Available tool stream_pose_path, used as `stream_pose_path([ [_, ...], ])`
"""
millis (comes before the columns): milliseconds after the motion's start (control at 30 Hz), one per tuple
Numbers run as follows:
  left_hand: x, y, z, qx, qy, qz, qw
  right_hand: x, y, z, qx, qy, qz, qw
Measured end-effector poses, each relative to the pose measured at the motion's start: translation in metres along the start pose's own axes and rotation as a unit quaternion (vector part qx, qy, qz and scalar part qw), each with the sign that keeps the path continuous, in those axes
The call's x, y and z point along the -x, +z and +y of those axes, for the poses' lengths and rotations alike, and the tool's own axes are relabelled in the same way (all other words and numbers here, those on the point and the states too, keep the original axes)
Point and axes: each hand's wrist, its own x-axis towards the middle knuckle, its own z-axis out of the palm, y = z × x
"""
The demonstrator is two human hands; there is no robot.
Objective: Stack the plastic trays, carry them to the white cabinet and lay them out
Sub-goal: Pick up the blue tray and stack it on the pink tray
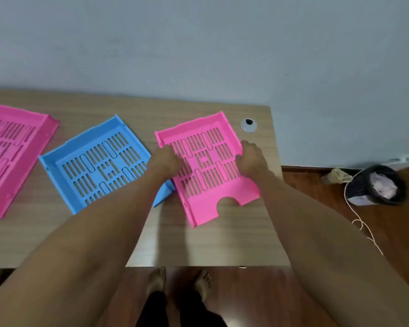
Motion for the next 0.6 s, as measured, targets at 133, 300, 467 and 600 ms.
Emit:
stream_pose_path([
  [133, -0.008, 0.011, 0.002, -0.013, -0.068, 0.020, 0.997, -0.012, 0.004, 0.010, 0.034, 0.011, 0.010, 0.999],
  [300, -0.014, 0.019, 0.005, 0.007, -0.094, 0.032, 0.995, -0.020, 0.001, 0.021, 0.012, 0.008, 0.003, 1.000],
  [467, -0.015, 0.007, 0.021, 0.037, -0.045, 0.062, 0.996, -0.008, -0.015, 0.037, -0.055, 0.010, 0.026, 0.998],
  [600, -0.013, 0.003, 0.038, 0.050, -0.012, 0.076, 0.996, 0.015, -0.022, 0.052, -0.126, 0.022, 0.039, 0.991],
])
